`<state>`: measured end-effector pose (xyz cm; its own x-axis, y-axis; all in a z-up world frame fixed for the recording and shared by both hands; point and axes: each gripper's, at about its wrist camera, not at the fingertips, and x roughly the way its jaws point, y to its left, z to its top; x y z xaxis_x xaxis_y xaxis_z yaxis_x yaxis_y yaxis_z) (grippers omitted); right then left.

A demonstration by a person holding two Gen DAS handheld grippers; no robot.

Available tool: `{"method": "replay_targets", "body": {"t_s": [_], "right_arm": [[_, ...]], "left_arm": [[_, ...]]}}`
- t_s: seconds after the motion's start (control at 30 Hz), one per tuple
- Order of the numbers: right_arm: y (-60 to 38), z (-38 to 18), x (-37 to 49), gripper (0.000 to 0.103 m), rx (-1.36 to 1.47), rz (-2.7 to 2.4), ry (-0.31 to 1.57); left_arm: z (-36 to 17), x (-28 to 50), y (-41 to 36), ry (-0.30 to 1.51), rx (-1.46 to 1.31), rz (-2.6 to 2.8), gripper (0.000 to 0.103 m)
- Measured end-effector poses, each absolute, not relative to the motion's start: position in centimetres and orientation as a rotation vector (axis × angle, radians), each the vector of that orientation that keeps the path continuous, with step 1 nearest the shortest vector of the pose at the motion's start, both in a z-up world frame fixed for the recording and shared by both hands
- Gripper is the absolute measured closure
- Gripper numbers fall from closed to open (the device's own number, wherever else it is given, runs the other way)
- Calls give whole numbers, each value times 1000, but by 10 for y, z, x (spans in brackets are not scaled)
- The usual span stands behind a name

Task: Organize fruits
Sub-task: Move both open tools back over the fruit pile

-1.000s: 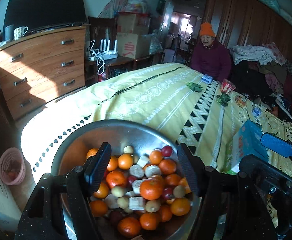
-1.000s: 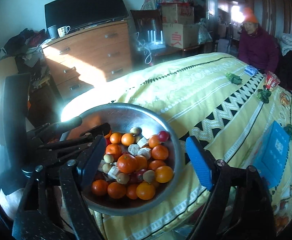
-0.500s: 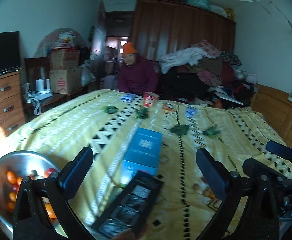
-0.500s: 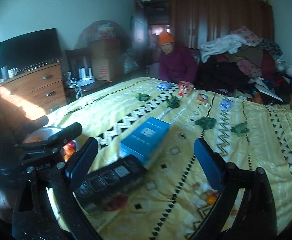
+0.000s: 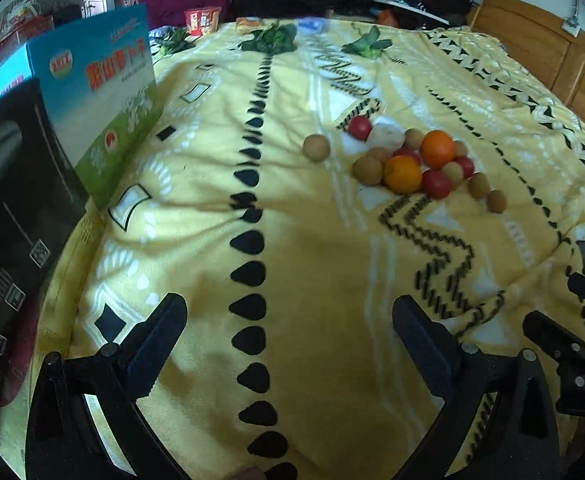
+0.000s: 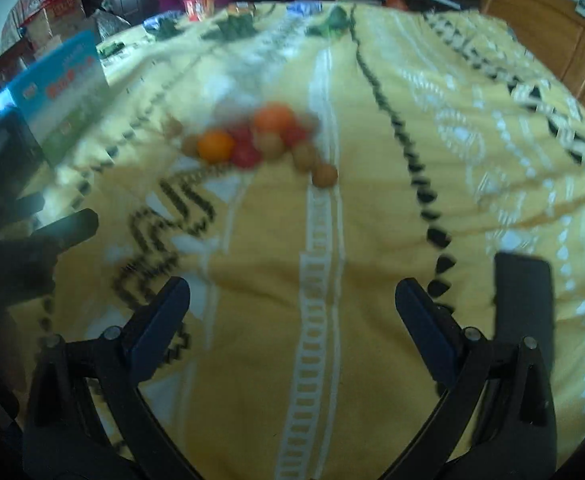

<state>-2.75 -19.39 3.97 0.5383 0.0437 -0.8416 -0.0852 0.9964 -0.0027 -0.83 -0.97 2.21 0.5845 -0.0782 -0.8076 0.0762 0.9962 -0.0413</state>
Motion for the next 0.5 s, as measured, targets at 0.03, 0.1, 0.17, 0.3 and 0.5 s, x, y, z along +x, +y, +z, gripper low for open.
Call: {"method": "replay_targets", "body": {"t_s": [0.03, 0.1, 0.17, 0.3, 0.5], "right_arm": [[-194, 33, -27, 0, -42, 75, 1002], [-196, 24, -28, 0, -37, 71, 1003], [-198, 12, -26, 0, -24, 61, 1019], [-205, 5, -30, 0, 20, 83, 998], [-205, 0, -30, 0, 16, 89, 978]], "left_arm": [[15, -7, -7, 952, 6, -83, 0], [0, -3, -2, 996, -13, -89, 0], [-1, -3, -1, 989, -18, -90, 0], [-3, -6, -4, 970, -4, -80, 0], [-4, 0, -7, 969, 6, -73, 0]]}}
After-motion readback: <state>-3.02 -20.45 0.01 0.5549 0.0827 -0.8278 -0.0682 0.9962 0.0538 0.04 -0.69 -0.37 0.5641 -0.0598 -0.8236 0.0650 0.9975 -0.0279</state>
